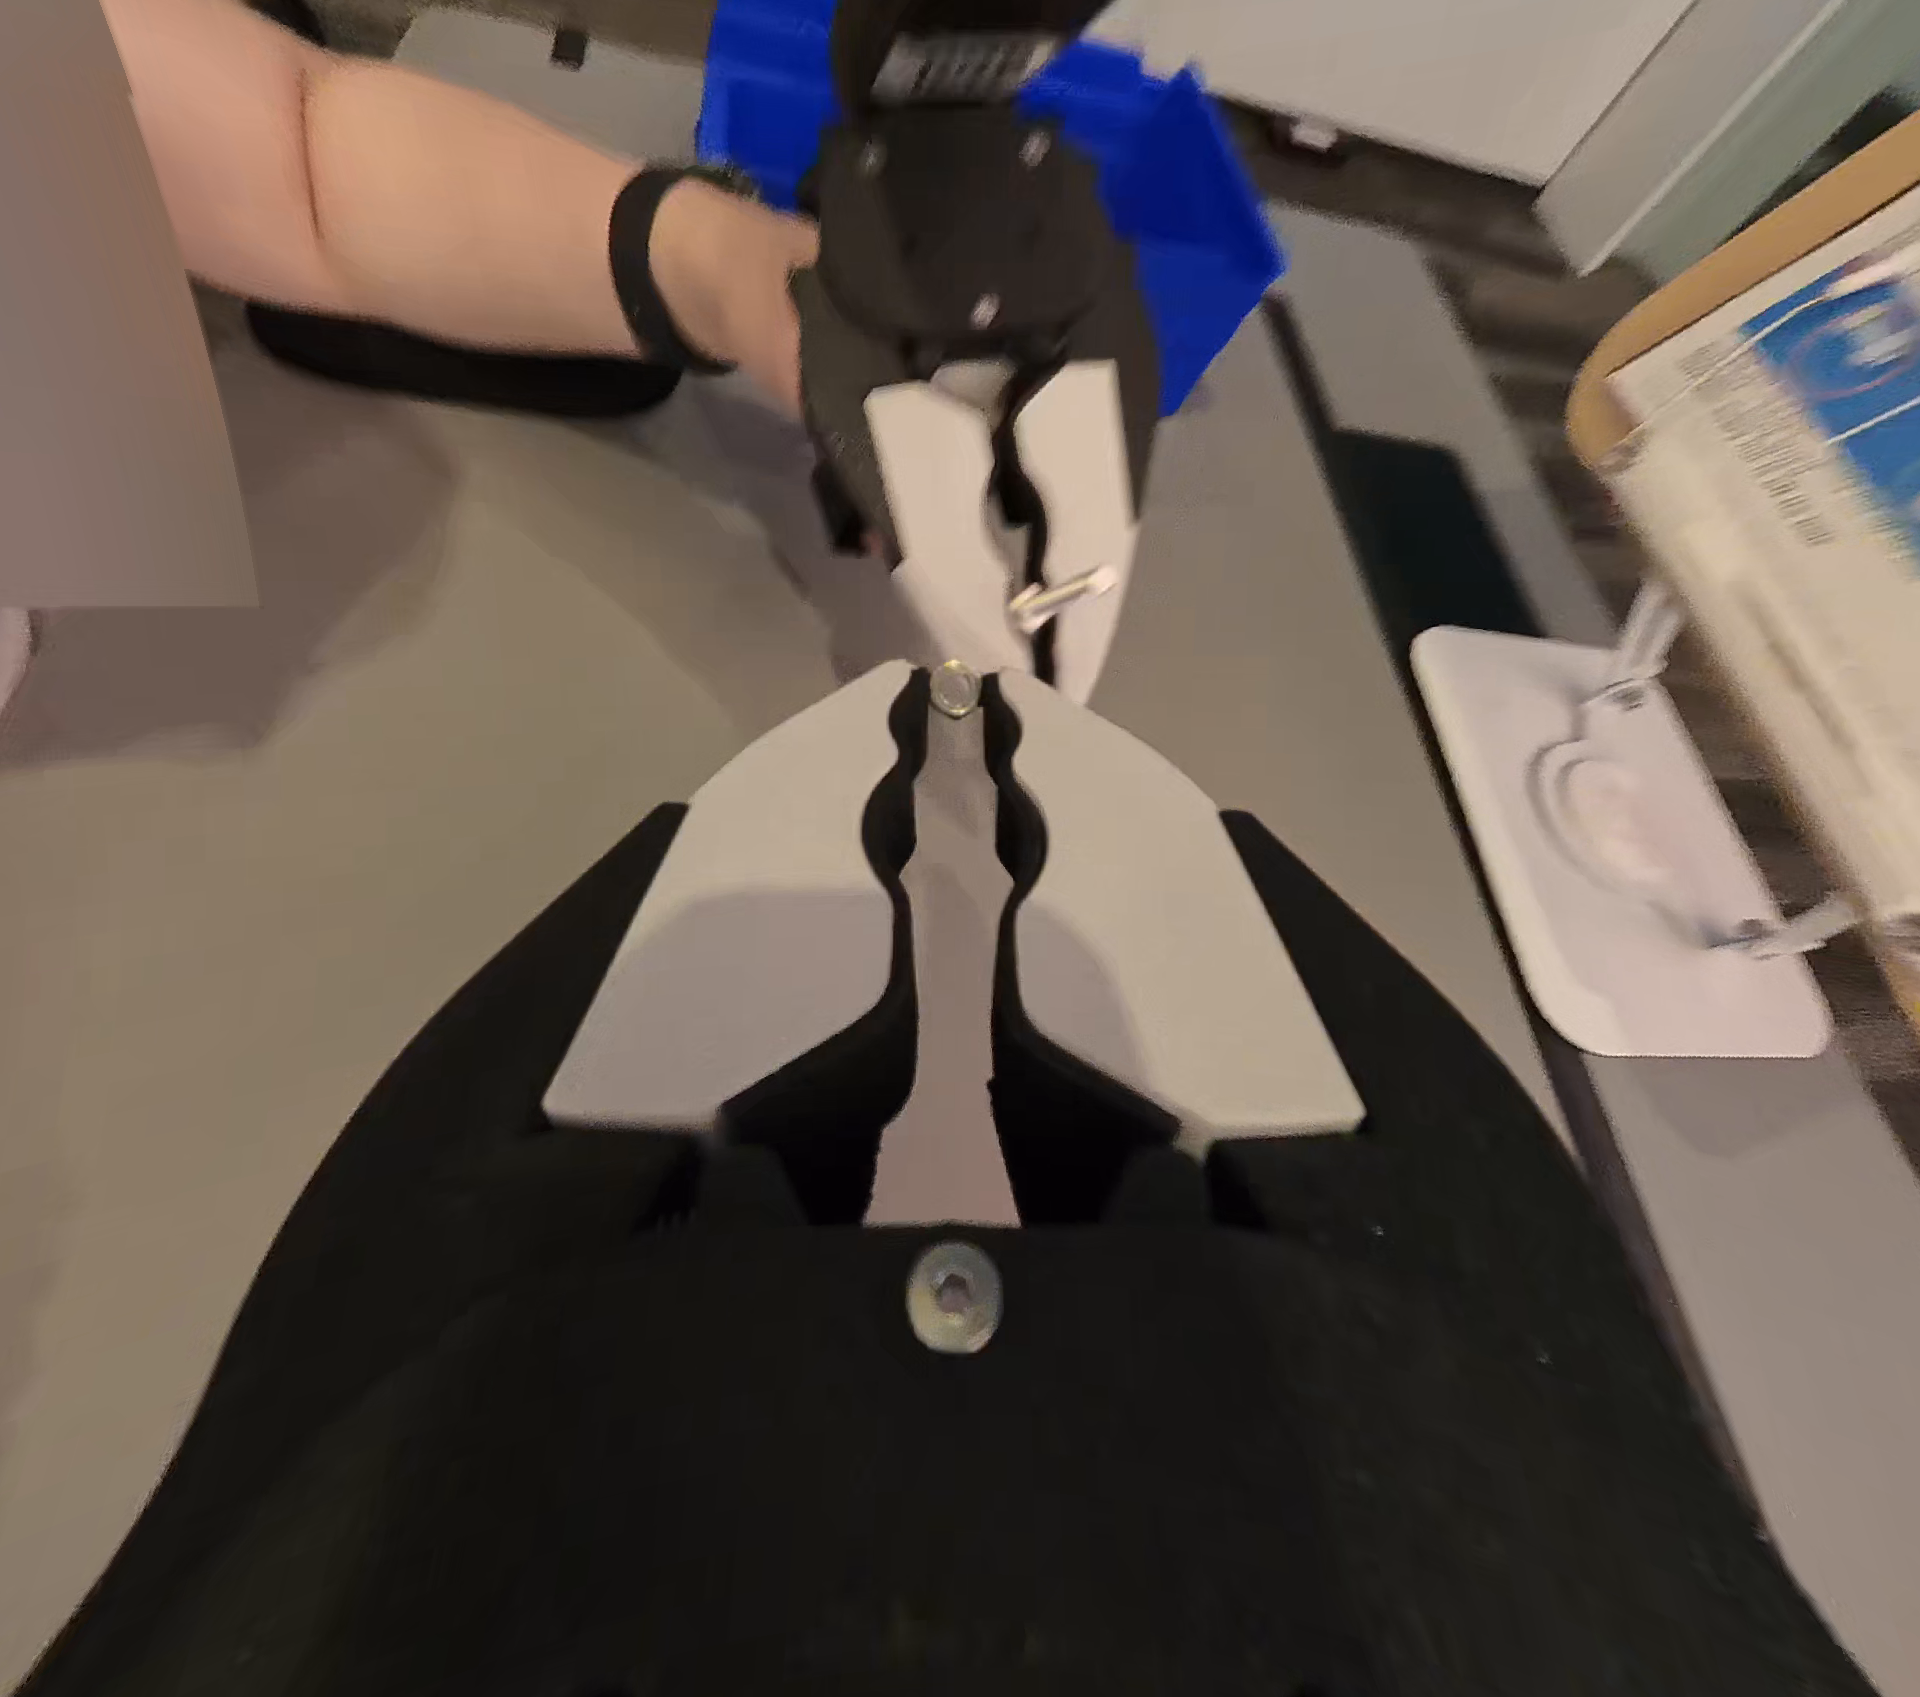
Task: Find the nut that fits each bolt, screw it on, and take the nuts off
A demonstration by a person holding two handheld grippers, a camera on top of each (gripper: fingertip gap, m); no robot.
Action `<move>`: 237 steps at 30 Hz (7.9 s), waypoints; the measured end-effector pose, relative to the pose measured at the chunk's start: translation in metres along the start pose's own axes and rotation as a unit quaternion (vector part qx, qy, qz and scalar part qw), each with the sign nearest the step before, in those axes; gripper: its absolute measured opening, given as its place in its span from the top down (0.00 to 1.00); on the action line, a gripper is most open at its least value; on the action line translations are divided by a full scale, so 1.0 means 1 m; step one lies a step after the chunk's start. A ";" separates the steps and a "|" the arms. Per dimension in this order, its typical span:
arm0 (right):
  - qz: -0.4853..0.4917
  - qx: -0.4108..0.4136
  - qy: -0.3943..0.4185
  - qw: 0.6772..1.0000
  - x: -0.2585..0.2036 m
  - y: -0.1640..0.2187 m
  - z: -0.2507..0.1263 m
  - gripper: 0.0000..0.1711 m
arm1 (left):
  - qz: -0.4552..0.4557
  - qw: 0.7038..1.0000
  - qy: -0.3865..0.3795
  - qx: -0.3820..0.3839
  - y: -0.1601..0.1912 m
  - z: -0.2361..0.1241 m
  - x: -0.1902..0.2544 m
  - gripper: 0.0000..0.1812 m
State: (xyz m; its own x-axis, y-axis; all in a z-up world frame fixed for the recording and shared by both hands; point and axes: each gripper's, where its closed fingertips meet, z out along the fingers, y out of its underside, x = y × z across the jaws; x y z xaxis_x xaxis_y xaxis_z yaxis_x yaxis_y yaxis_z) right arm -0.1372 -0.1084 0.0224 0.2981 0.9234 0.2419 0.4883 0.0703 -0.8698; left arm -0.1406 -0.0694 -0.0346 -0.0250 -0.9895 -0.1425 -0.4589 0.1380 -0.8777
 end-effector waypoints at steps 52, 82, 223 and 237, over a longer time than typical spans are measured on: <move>-0.027 -0.094 -0.005 0.995 -0.018 0.013 0.013 0.94 | 0.097 0.990 0.085 -0.052 0.012 0.011 0.046 0.98; 0.232 -0.047 0.087 0.968 0.023 0.022 0.029 0.94 | 0.025 0.992 -0.057 -0.109 0.023 0.013 0.000 0.98; -0.051 0.071 -0.049 0.995 -0.042 -0.040 0.004 0.89 | 0.070 0.969 0.224 0.075 -0.022 -0.019 0.082 0.98; -0.040 0.071 -0.043 0.996 -0.038 -0.038 0.008 0.94 | 0.070 0.971 0.216 0.080 -0.025 -0.020 0.080 0.98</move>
State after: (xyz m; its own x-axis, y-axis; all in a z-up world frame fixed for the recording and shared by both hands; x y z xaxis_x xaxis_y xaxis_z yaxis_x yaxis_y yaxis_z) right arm -0.1737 -0.1436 0.0432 0.1886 0.9408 0.2815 0.3860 0.1925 -0.9022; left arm -0.1486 -0.1530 -0.0153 -0.4636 -0.8815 -0.0901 -0.2814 0.2429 -0.9283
